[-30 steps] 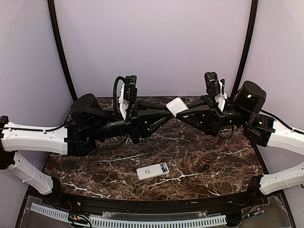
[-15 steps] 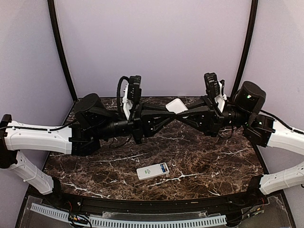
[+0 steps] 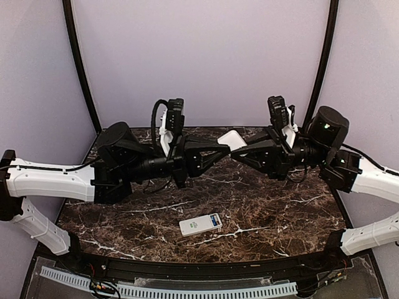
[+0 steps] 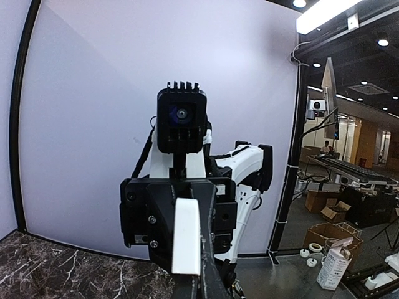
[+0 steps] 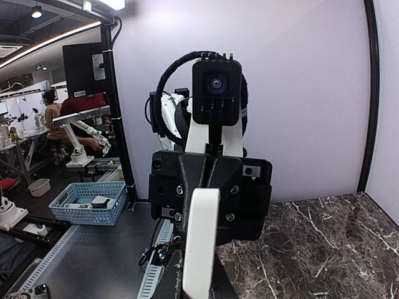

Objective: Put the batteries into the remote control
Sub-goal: Pass from the right arm to the left, then pass from the left arm to the right

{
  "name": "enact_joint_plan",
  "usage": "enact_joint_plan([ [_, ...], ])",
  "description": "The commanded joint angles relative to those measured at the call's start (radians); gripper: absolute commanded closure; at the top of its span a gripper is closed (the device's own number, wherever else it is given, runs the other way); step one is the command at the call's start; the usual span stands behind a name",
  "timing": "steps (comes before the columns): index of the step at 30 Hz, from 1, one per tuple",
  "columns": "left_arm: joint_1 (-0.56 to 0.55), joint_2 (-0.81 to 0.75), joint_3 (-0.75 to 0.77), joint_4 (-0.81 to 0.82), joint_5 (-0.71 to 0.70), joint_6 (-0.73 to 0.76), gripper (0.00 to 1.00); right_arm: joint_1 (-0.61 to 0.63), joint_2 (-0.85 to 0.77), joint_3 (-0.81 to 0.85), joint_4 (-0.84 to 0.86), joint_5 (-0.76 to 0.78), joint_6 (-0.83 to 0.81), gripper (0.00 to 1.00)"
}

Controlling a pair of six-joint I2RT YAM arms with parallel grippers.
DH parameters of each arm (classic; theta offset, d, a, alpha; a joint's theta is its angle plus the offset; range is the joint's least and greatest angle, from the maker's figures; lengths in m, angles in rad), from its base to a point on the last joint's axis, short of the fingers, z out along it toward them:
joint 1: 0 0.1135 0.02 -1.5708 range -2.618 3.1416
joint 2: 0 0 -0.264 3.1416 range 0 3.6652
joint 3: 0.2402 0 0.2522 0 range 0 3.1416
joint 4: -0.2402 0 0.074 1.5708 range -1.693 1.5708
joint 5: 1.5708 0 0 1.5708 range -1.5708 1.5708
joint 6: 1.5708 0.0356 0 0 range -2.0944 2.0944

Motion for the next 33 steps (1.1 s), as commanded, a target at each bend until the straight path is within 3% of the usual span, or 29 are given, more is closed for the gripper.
enact_joint_plan([
  [1,-0.003,-0.016,-0.004,0.056,0.022,0.008,1.0,0.011,0.009,0.022,-0.044,0.01,-0.023,1.0],
  [10,-0.003,-0.037,-0.037,0.048,-0.003,0.039,1.0,0.011,0.016,0.047,-0.108,0.016,-0.042,0.99],
  [14,-0.003,-0.045,-0.038,-0.01,-0.006,0.047,1.0,0.011,0.025,0.085,-0.188,0.029,-0.053,0.7],
  [22,-0.003,-0.115,-0.072,-0.212,-0.068,0.069,1.0,0.007,0.031,0.22,-0.561,0.043,-0.09,0.32],
  [24,-0.003,-0.126,-0.074,-0.269,-0.069,0.073,1.0,0.005,0.052,0.269,-0.685,0.073,-0.08,0.31],
  [27,-0.003,-0.135,-0.087,-0.301,-0.067,0.071,1.0,0.003,0.099,0.32,-0.806,0.085,-0.054,0.39],
  [33,-0.003,-0.118,-0.09,-0.333,-0.06,0.063,1.0,0.005,0.116,0.305,-0.787,0.074,-0.005,0.55],
])
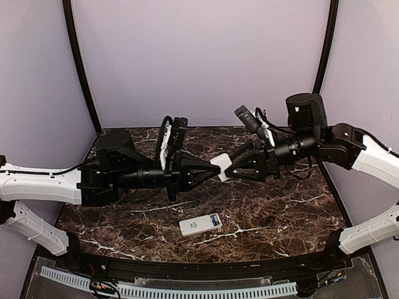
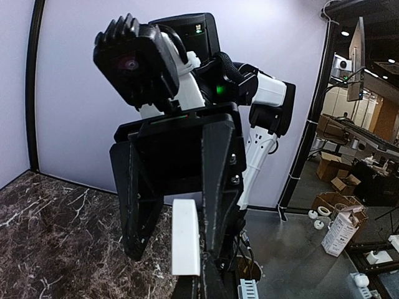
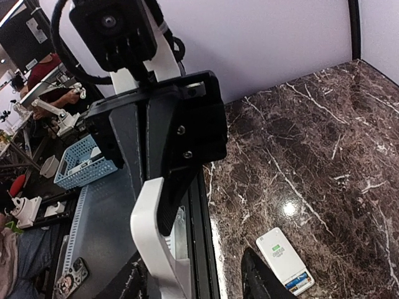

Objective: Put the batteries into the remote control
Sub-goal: Pass from the left arm to the right

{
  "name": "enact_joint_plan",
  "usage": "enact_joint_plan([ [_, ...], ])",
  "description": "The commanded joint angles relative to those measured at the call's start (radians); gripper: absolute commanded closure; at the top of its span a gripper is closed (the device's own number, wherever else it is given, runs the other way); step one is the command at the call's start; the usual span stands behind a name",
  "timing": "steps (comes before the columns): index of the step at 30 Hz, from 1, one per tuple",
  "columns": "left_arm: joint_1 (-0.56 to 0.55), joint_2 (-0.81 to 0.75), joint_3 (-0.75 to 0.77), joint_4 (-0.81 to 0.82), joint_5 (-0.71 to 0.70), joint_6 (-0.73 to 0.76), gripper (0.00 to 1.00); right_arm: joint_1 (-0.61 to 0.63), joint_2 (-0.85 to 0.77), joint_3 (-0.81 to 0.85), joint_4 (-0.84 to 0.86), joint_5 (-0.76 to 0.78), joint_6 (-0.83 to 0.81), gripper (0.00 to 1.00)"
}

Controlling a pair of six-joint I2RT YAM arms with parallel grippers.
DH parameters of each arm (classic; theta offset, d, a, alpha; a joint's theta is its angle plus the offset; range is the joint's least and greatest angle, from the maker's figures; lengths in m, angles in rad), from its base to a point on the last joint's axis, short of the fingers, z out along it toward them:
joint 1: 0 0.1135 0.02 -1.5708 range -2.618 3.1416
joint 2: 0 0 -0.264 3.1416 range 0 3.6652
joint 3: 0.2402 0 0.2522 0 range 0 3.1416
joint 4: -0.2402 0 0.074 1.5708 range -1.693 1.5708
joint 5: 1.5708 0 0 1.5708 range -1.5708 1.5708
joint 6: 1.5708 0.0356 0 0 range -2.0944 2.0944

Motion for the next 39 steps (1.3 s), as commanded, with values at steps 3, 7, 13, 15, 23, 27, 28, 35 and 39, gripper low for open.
enact_joint_plan([
  [3,-0.003,0.004,-0.018,-0.059,0.007,-0.003,1.0,-0.002,-0.012,-0.016,-0.028,0.006,0.034,0.65],
  [7,-0.003,0.014,-0.017,-0.059,0.018,-0.008,1.0,0.0,-0.023,-0.029,-0.024,0.004,0.021,0.63],
  [13,-0.003,0.021,-0.01,-0.065,0.036,-0.009,1.0,-0.001,-0.035,-0.029,-0.032,0.0,0.006,0.67],
  [15,-0.003,0.022,-0.009,-0.062,0.041,-0.013,1.0,-0.001,-0.037,-0.033,-0.019,-0.013,0.007,0.74],
  [23,-0.003,0.017,-0.014,-0.038,0.048,-0.02,1.0,0.0,-0.007,-0.047,-0.005,-0.066,0.026,0.93],
  [27,-0.003,0.017,-0.022,-0.026,0.054,-0.026,1.0,0.0,0.001,-0.055,0.014,-0.09,0.039,1.0],
  [28,-0.003,0.016,-0.024,-0.023,0.057,-0.026,1.0,-0.001,0.002,-0.057,0.021,-0.093,0.042,1.0],
  [35,-0.003,0.01,-0.033,-0.001,0.068,-0.027,1.0,-0.001,0.019,-0.068,0.039,-0.11,0.053,1.0],
  [39,-0.003,0.011,-0.03,0.007,0.09,-0.028,1.0,0.0,0.017,-0.081,0.058,-0.115,0.052,0.87],
])
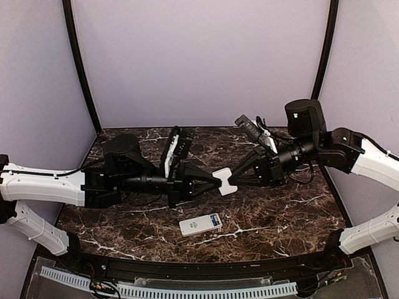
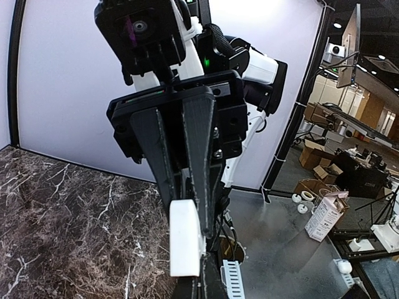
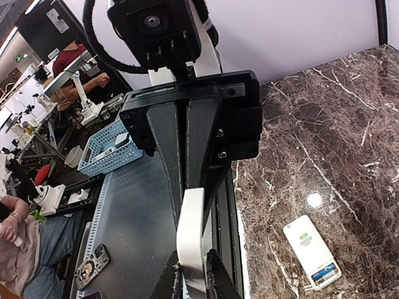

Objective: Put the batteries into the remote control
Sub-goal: Pass from the left arm to the right

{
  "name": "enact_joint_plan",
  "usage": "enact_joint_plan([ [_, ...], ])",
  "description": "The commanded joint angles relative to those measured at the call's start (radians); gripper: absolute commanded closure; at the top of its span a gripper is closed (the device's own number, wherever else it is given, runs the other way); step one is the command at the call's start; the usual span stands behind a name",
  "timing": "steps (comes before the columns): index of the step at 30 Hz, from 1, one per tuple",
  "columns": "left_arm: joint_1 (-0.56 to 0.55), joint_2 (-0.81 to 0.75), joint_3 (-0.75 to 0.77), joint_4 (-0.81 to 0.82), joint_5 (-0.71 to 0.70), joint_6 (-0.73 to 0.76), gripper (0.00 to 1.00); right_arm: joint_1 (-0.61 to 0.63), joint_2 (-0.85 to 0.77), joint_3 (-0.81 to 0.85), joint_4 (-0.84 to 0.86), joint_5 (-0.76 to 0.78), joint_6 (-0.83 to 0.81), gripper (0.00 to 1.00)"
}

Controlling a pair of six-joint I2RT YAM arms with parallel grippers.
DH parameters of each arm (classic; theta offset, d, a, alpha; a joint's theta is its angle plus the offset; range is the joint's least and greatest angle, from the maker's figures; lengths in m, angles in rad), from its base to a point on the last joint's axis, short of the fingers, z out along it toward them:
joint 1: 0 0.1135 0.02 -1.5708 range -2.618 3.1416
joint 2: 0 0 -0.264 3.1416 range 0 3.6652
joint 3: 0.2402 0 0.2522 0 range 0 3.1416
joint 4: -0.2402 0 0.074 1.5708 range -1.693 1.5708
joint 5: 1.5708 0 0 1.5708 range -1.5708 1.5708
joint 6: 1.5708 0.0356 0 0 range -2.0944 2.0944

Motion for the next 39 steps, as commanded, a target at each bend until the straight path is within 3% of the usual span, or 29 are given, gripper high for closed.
enact_joint_plan([
  [1,-0.004,-0.009,-0.001,0.042,0.016,0.012,1.0,0.006,0.02,-0.031,0.084,-0.001,0.038,0.87],
  [7,-0.004,-0.007,-0.001,0.027,0.01,0.015,1.0,0.007,0.02,-0.04,0.093,0.005,0.041,0.86],
  [12,-0.004,-0.008,0.004,0.018,0.011,0.024,1.0,0.006,0.022,-0.042,0.09,-0.002,0.042,1.0],
  [19,-0.004,-0.01,0.007,0.007,-0.011,0.031,1.0,0.006,0.019,-0.051,0.097,-0.001,0.061,1.0],
  [22,-0.004,-0.016,0.005,-0.02,-0.055,0.046,0.81,0.002,0.019,-0.062,0.099,0.018,0.087,1.0],
  [24,-0.004,-0.021,-0.004,-0.029,-0.079,0.06,0.74,-0.008,0.031,-0.07,0.106,0.019,0.13,1.0],
  [32,0.002,-0.017,-0.05,-0.065,-0.148,0.099,0.61,-0.035,0.064,-0.141,0.126,0.033,0.271,1.0],
  [39,0.006,-0.054,-0.136,-0.123,-0.251,0.115,0.4,-0.1,0.066,-0.226,0.161,0.054,0.327,1.0],
])
